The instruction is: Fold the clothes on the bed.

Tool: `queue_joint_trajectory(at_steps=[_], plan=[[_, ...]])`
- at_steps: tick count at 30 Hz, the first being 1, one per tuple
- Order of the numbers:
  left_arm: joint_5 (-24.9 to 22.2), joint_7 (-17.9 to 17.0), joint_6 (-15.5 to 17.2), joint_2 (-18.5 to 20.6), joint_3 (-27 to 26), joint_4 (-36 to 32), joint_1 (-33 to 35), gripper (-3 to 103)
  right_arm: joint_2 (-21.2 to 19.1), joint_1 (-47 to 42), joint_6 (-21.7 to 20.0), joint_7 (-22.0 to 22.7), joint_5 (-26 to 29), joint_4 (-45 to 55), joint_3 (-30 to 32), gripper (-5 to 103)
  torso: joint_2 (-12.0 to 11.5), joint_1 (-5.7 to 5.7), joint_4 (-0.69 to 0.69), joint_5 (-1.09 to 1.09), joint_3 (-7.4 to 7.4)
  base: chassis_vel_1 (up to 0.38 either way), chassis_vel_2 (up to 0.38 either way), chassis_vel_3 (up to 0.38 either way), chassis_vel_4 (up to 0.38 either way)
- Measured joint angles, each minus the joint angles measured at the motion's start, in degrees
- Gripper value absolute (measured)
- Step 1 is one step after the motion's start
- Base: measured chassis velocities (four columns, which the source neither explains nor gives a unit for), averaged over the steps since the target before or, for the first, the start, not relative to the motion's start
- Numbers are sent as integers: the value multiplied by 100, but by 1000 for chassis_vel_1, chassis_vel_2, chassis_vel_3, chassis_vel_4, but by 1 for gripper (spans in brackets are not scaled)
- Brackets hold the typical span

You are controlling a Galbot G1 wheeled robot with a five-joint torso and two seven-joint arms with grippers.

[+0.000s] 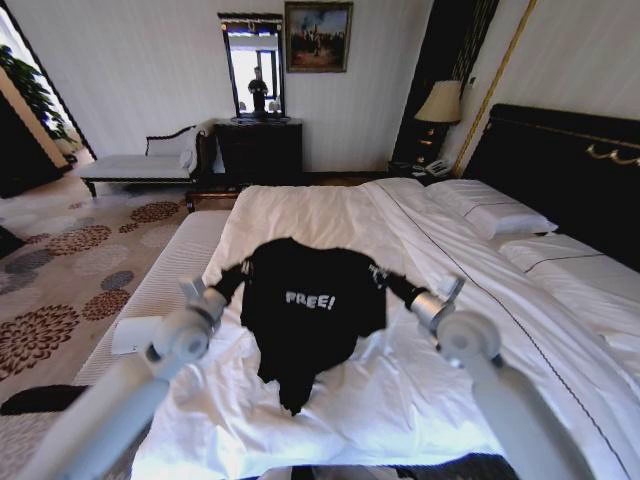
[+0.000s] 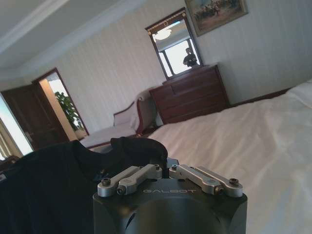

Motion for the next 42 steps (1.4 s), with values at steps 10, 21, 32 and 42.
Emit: queue_joint_trajectory(at_steps=[10,21,32,42], plan=[[-483,-225,164,122,380,14,-1045,1,-238,1336,112,734,759,-435,-306,1,0,-1,2,-1,0,0,0,0,0],[-1343,-492,272,151,853,520,-2937,1,-562,3399,342,1296,1433,-1470,-1101,1,0,0,0,0,0,0,0,0,0],[-1881,-475,290,743,426,75,-2937,1,-861,4445,349,1586,2224,-1502,-1496,1,0,-1,-1,0,-1,0,0,0,0],[-2804,-840,335,1830,-1158,-1249,-1565,1,-1099,4533,512,2058,3297,-428,-1430,1,2,-2,3,-4,-2,0,0,0,0]])
